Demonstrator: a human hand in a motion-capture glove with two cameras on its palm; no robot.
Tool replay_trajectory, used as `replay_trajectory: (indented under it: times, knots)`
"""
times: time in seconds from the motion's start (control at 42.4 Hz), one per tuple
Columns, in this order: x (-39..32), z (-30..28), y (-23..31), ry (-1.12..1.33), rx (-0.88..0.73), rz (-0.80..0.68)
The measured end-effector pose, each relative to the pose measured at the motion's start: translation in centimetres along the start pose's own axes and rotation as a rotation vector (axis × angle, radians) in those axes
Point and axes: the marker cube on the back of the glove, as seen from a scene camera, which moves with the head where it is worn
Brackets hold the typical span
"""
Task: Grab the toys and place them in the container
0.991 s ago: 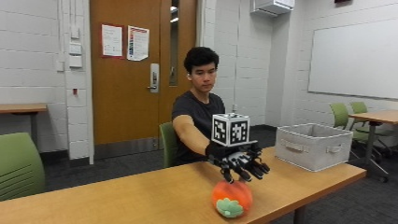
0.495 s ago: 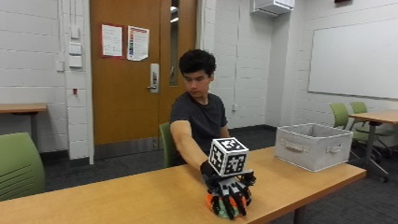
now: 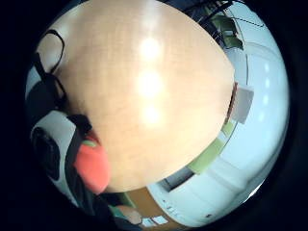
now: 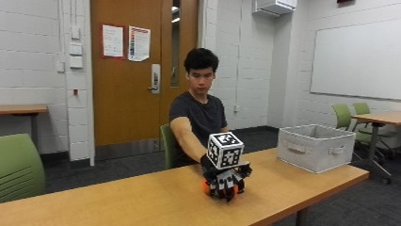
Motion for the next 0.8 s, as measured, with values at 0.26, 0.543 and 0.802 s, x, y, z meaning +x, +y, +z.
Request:
replay_trajectory:
  times: [0.26,0.543,0.802]
  knots:
    - [-2.5,-8.0,5.3,-0.083,0.123,-0.027]
    - [-14.8,-23.8,12.2,0.003,0.383,-0.189]
    - [-36.9,-31.1,19.7,-0.011,0.535,-0.523]
